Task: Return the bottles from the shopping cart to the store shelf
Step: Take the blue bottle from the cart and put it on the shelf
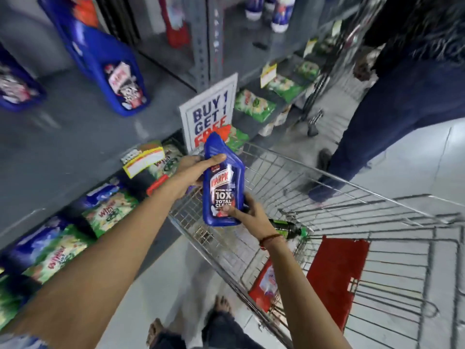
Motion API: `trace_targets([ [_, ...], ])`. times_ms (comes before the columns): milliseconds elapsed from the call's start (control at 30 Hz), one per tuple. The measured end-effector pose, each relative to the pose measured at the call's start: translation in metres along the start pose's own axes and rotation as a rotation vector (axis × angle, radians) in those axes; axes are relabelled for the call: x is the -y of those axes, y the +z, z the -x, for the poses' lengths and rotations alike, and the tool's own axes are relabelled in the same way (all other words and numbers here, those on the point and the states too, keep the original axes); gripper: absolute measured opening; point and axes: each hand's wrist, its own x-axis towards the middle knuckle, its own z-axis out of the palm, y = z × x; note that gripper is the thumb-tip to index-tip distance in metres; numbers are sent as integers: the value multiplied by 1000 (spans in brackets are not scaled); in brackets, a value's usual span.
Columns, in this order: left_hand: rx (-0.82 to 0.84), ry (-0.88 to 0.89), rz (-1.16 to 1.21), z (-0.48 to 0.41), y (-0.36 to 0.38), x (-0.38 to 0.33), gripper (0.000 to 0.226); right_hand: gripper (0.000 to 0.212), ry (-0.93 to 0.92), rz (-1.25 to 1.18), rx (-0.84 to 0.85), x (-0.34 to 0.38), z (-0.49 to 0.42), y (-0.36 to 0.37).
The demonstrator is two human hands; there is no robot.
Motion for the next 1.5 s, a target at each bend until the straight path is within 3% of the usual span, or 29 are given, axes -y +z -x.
trace_targets([
  [167, -80, 145, 3, 31, -64, -18, 46, 38, -102, 51, 75, 37, -5, 53],
  [433, -376, 438, -87, 76, -187, -50, 32, 54, -383, 260, 136, 115, -56, 163],
  [567, -457, 547, -136, 85, -240, -59, 58, 65, -477, 351, 208, 148, -96, 215],
  [700, -541, 583, -203, 78, -271, -59, 41, 76, -492, 418, 251, 166, -135, 254],
  [1067, -634, 514, -247, 41, -306, -54, 49, 69, -472, 452, 283, 164, -181, 288],
  [1167, -632, 472, -234, 41, -302, -49, 48, 66, -468, 424, 239, 160, -171, 283],
  [1300, -923, 513, -30, 49, -269, -12, 56, 43, -536, 319, -72, 138, -142, 243],
  [1367, -1016, 592, -90, 53, -237, 10, 46, 34, -521, 259, -193, 118, -121, 207],
  [1500, -848, 600, -337, 63, -152, 37, 42, 33, -295, 122, -384, 59, -79, 124],
])
